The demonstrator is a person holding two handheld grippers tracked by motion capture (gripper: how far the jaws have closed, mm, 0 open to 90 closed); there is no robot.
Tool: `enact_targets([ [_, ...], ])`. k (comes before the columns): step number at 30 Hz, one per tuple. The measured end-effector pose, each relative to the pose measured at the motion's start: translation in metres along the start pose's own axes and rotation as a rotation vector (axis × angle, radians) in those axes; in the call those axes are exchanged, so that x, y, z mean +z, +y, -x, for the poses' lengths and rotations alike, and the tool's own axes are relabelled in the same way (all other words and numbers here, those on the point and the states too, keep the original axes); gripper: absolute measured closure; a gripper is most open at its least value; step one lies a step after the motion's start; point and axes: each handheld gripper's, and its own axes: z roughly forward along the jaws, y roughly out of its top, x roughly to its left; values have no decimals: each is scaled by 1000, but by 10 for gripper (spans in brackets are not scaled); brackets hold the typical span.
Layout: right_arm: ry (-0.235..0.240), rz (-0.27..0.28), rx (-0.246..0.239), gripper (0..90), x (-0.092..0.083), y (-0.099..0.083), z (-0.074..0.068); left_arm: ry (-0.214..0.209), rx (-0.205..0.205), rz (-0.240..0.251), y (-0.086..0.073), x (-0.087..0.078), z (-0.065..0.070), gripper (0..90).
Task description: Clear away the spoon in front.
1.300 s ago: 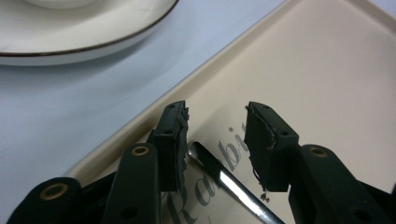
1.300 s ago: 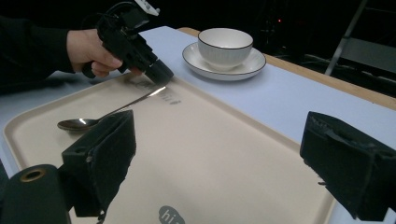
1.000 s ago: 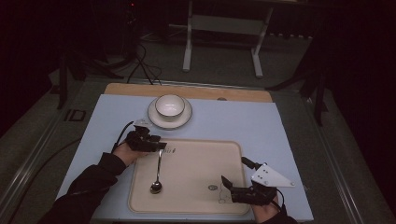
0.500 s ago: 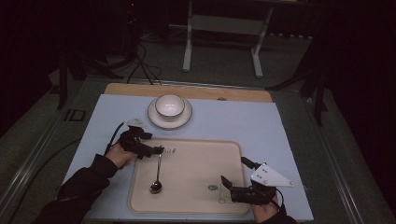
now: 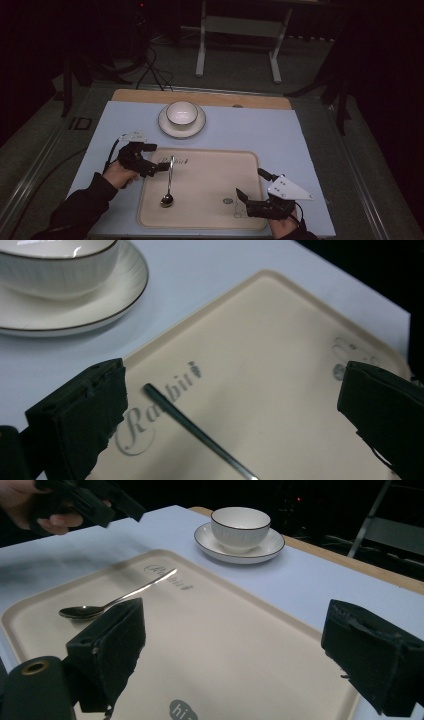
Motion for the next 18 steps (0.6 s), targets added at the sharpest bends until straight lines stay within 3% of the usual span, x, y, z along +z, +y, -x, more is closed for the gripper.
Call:
enact_targets([
  [11,4,0,-3,105,0,0,-1,2,30,44,-18,-16,28,1],
  [18,5,0,-8,105,0,1,-1,9,25,50,-28,-19,36,1],
])
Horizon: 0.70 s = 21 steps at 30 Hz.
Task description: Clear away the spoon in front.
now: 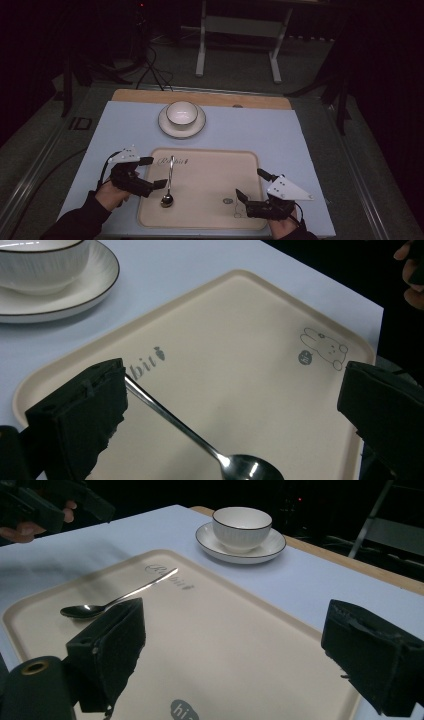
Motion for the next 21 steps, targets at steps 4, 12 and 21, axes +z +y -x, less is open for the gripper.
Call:
enact_targets([
  [4,2,0,1,105,0,0,0,2,-10,8,-6,-2,2,1],
  [12,4,0,-1,105,-1,0,0,26,-37,52,-19,-3,-4,1],
  [21,22,-7,-9,105,4,0,-1,5,-21,70,-30,-1,-11,1],
])
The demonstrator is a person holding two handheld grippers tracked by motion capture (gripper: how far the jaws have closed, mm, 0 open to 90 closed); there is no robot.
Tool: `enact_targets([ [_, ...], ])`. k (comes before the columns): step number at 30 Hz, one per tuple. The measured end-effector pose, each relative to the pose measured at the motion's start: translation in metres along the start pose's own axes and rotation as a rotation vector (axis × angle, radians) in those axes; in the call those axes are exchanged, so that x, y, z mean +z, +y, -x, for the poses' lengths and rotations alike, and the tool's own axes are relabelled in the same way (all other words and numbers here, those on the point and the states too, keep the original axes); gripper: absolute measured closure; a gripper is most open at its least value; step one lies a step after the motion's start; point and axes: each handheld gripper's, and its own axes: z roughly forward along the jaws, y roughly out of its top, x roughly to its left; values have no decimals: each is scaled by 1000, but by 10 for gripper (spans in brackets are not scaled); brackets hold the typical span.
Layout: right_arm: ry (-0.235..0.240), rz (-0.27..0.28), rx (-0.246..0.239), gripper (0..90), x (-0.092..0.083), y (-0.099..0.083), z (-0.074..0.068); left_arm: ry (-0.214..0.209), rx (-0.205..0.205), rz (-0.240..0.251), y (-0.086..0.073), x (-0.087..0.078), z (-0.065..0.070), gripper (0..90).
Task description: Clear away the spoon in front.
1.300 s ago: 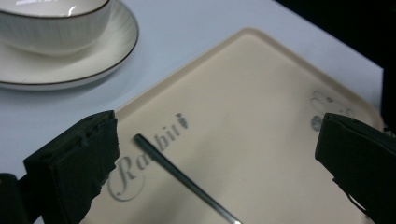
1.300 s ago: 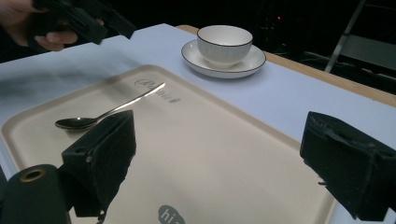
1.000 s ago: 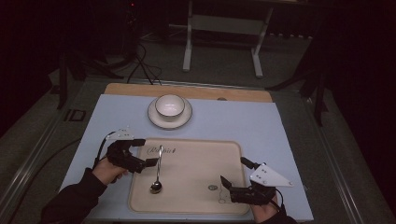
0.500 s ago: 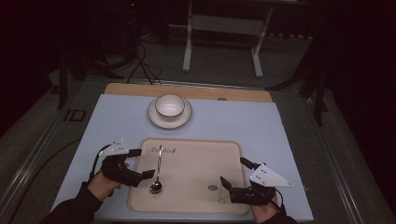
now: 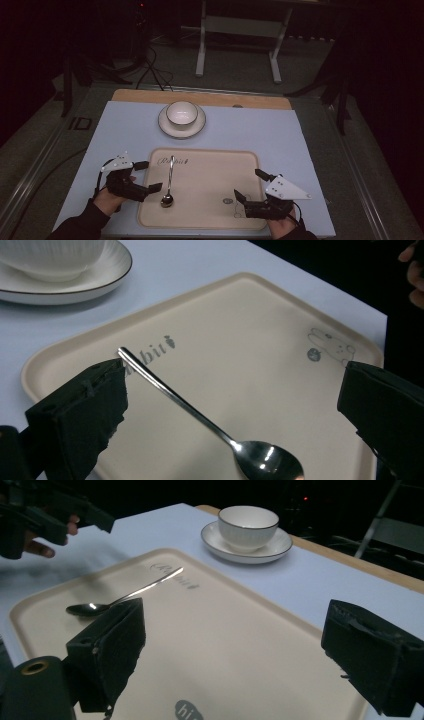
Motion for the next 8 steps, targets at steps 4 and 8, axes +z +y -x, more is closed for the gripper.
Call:
enact_targets([
  [4,2,1,3,105,0,0,1,5,-1,14,0,1,1,1],
  [8,1,2,15,105,-1,-1,3,5,8,17,0,3,4,1],
])
